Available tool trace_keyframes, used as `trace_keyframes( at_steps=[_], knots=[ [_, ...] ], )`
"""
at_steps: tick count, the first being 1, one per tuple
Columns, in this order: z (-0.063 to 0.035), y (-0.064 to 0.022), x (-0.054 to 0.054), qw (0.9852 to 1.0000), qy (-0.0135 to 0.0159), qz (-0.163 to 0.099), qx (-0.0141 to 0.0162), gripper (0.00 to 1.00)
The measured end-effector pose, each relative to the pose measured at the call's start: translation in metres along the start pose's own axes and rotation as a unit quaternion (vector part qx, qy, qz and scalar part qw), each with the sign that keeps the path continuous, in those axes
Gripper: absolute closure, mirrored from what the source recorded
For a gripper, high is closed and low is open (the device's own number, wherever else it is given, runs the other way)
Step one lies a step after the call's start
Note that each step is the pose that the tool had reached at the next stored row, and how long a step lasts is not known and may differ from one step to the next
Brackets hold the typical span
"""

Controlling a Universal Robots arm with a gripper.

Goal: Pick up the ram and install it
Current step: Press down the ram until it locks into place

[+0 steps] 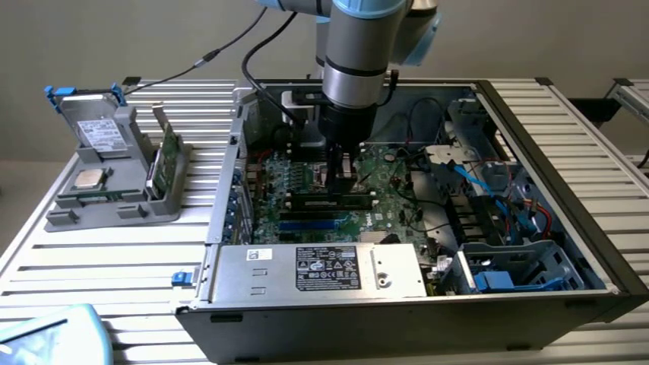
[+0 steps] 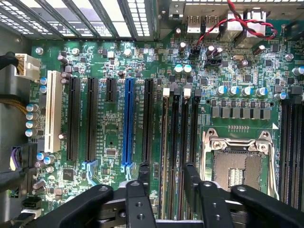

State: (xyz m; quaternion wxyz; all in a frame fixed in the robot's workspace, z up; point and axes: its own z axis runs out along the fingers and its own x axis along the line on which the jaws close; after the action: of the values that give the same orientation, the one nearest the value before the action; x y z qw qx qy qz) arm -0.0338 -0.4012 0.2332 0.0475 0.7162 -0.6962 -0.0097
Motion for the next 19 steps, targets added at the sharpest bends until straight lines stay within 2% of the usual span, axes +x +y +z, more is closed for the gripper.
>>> trace_keyframes(
  at_steps=[1, 2, 4, 5, 8, 9, 16, 18, 19],
  knots=[
    [0.0, 0.0, 0.0, 1.0, 0.0, 0.0, 0.0, 0.63],
    [0.0, 0.0, 0.0, 1.0, 0.0, 0.0, 0.0, 0.63],
    [0.0, 0.0, 0.0, 1.0, -0.0001, 0.0, 0.0, 0.75],
    [0.0, 0.0, 0.0, 1.0, -0.0001, 0.0, 0.0, 0.87],
    [-0.0001, -0.0006, 0.0, 1.0, 0.0, 0.0, -0.0001, 0.89],
    [-0.0004, -0.0024, 0.0, 1.0, 0.0001, 0.0, -0.0009, 0.89],
    [-0.0065, -0.0212, 0.001, 0.9999, -0.0004, -0.001, -0.0155, 0.89],
    [-0.0079, -0.0264, 0.002, 0.9998, -0.0007, -0.001, -0.0182, 0.89],
    [-0.0084, -0.0286, 0.003, 0.9998, -0.0007, -0.001, -0.0184, 0.89]
  ],
)
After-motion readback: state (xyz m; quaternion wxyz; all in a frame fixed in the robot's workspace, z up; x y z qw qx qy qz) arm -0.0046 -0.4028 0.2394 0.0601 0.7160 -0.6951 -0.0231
